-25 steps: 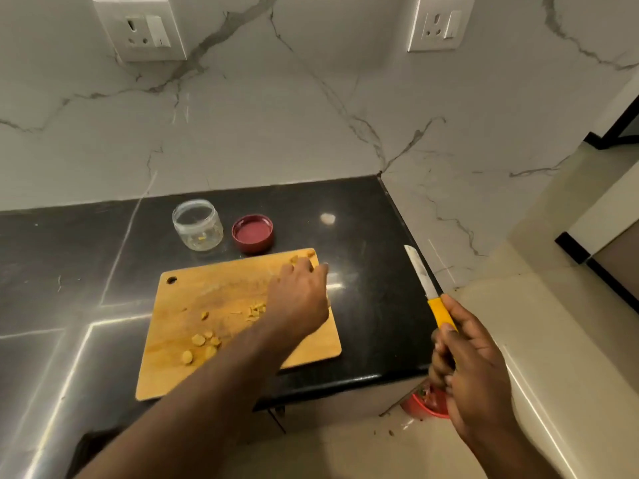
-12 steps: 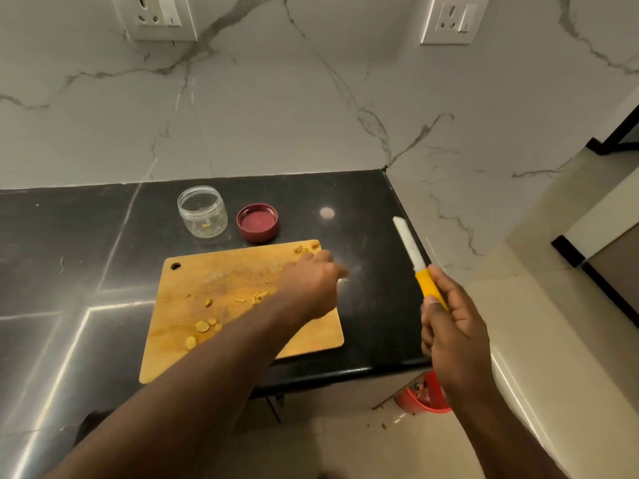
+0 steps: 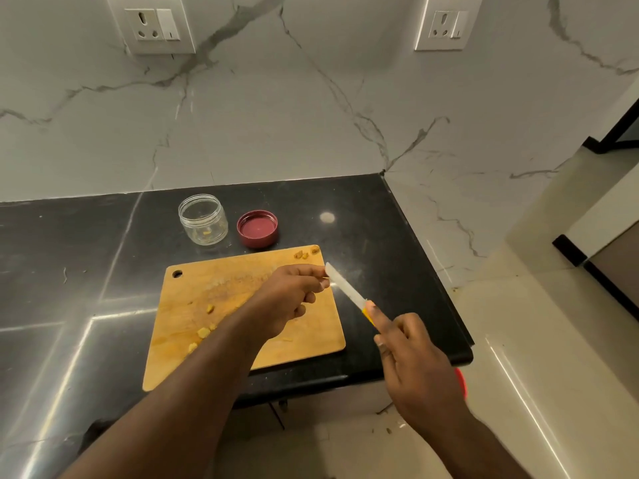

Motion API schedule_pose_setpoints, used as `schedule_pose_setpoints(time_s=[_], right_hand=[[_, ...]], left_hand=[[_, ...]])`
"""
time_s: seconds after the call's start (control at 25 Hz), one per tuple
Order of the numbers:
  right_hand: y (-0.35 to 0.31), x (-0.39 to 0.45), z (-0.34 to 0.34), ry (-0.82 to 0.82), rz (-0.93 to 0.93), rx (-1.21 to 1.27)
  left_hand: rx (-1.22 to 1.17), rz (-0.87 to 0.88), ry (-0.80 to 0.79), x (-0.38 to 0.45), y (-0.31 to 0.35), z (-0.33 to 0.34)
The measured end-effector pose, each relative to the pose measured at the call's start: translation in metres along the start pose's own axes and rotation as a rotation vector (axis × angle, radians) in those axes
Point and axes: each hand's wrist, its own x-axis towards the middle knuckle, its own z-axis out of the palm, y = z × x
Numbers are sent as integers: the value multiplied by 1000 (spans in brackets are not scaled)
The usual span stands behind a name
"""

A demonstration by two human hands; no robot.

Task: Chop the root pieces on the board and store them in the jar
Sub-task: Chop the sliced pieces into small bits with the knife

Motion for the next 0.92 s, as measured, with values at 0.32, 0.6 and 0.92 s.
schedule_pose_setpoints(time_s=[0.32,0.6,0.92], right_hand=[[10,0,4,20,172,37],[6,6,16,-5,206,166],[5,15,38,-89,268,262]], left_hand=[[-11,-35,123,-2,-1,-42],[20,122,235,-14,-12,-45],[115,223,428,-28,-48,-82]])
